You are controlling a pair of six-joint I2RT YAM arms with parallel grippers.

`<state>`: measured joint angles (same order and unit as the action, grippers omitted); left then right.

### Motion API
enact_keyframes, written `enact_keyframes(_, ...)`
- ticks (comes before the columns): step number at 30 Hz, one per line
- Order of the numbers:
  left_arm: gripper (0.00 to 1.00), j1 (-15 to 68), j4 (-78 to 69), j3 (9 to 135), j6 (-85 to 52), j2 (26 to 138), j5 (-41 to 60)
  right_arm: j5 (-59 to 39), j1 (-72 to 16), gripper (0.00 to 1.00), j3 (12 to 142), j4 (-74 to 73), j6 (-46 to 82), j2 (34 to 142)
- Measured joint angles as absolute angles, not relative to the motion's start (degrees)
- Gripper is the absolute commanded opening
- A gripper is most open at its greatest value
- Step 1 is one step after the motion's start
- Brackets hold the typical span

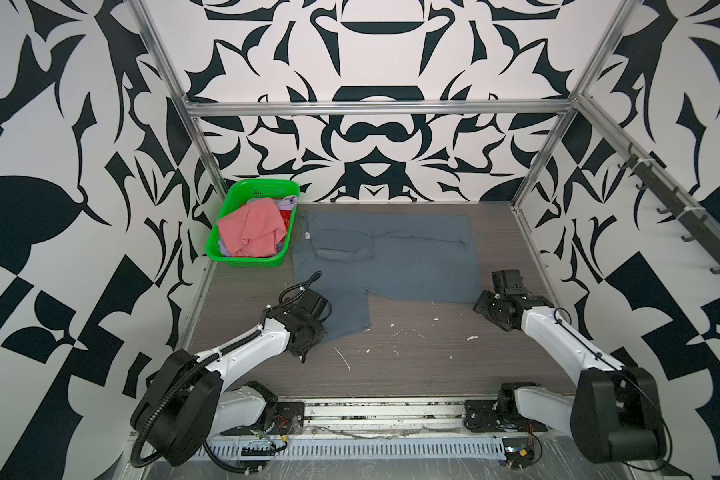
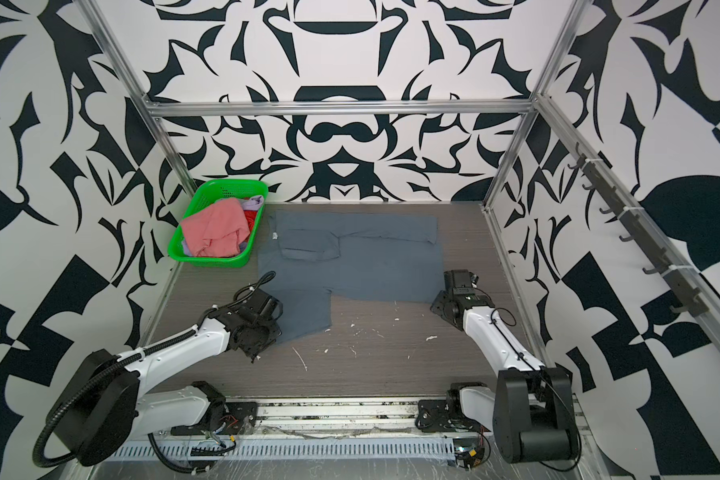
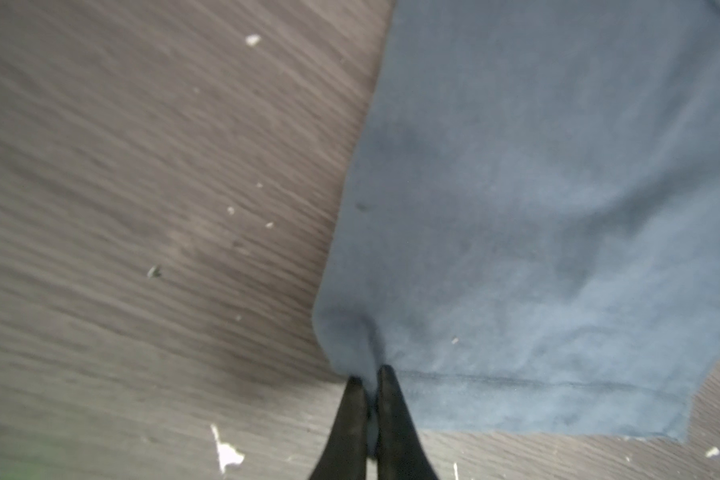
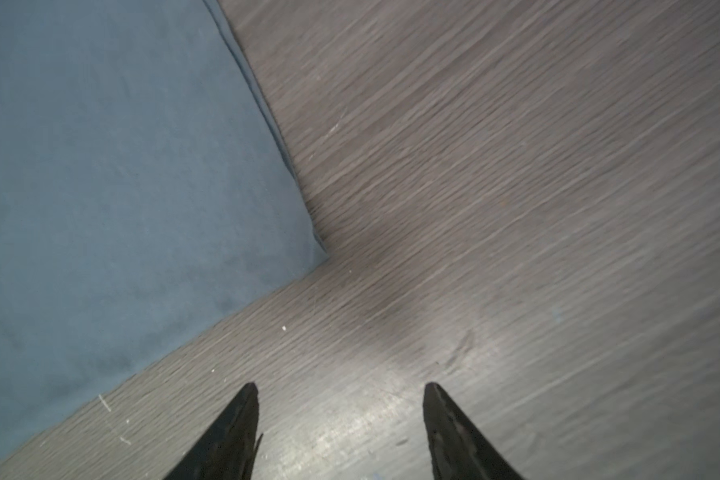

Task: Fold and stack the t-shirts
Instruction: 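Move both grippers to the shirt's hem nearest the robot and grasp it, then lift the hem with both grippers and fold it toward the far edge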

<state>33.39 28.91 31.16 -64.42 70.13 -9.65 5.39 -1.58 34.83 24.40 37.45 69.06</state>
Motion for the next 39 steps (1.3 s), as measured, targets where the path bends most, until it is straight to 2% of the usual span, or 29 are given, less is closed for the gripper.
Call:
enact_keyframes(18,0.01,33.4,29.2,31.9,-63.5,62.1,-12.6,5.2,-1.6,0.57,33.6,2.3,46.7,82.5)
enact_keyframes(21,0.0,33.4,29.2,31.9,-63.5,60.2,-13.1,5.1,-1.6,0.43,33.5,-1.4,47.3,84.1)
enact_keyframes(24,0.0,33.4,29.5,31.9,-63.6,59.5,-13.4,4.8,-1.6,0.14,33.6,-4.1,47.6,85.8)
enact_keyframes(26,0.0,33.4,30.1,31.9,-63.6,59.1,-13.7,4.2,-1.6,0.03,33.6,-4.8,48.2,86.6)
enact_keyframes(27,0.0,33.4,30.6,31.9,-63.6,58.7,-13.8,3.8,-1.5,0.0,33.6,-4.8,48.7,86.5)
enact_keyframes(31,0.0,33.5,34.0,32.2,-64.8,55.5,-14.0,3.4,-1.5,0.0,33.5,0.3,48.2,83.8)
enact_keyframes(39,0.0,40.1,41.5,34.7,-69.6,48.0,-14.2,3.9,-1.6,0.0,30.9,16.3,45.6,66.3)
